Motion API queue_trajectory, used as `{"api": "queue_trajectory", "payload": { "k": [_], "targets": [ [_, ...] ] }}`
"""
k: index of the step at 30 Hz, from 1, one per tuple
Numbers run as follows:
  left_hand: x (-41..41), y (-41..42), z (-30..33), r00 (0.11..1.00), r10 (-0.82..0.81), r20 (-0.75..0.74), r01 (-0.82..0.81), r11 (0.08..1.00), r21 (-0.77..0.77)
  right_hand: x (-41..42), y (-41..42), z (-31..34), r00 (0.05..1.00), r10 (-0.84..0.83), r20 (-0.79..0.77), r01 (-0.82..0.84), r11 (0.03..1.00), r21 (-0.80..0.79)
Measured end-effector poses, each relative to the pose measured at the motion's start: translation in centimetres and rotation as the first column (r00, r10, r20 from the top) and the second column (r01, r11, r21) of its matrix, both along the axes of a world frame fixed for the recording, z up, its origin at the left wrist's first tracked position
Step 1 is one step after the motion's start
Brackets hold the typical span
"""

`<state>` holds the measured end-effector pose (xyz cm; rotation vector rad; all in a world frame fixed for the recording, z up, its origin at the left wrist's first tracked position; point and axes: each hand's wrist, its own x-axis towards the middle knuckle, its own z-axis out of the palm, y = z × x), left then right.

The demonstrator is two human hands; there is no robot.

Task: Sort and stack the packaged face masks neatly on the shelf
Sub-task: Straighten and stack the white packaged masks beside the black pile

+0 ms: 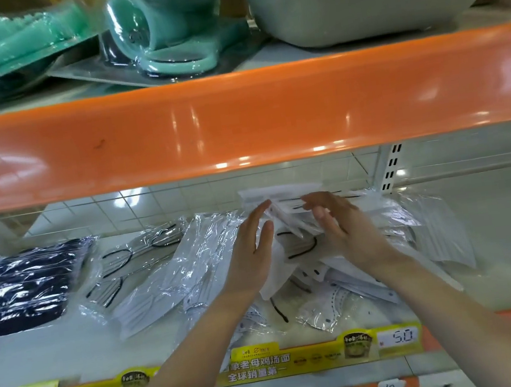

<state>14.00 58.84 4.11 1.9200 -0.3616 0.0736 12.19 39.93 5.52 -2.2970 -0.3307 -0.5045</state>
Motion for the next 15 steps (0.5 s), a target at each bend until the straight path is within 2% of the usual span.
{"api": "queue_trajectory", "payload": {
  "k": [2, 5, 9, 10, 13, 15],
  "targets": [
    [-0.2, -0.2, 0.3, 1.0, -0.013, -0.008, 0.013, 1.0, 0.023, -0.1, 1.1, 0.1, 0.999, 0.022, -0.023, -0.023, 0.999, -0.028],
    [-0.7, -0.3, 0.5, 0.997, -0.061, -0.055, 0.064, 0.997, 0.054, 0.3, 1.8, -0.3, 0.999, -0.052, -0.018, 0.048, 0.984, -0.172],
    [-0.8, 0.5, 0.1, 0.992, -0.051, -0.117, 0.072, 0.981, 0.179, 0.8, 1.2, -1.3, 0.984, -0.098, -0.147, 0.038, 0.928, -0.37],
    [-0.8, 0.8, 0.0, 0.993, -0.041, -0.115, 0.064, 0.976, 0.21, 0.8, 1.0, -1.6, 0.975, -0.119, -0.188, 0.04, 0.924, -0.379],
    [-0.6, 1.7, -0.4, 0.988, 0.078, -0.132, -0.052, 0.98, 0.195, 0.5, 1.1, -1.9, 0.95, -0.162, -0.266, 0.076, 0.949, -0.307],
    [-0.5, 2.3, -0.6, 0.974, 0.178, -0.143, -0.159, 0.978, 0.134, 0.0, 1.4, -2.1, 0.954, -0.176, -0.244, 0.081, 0.931, -0.357]
  ]
}}
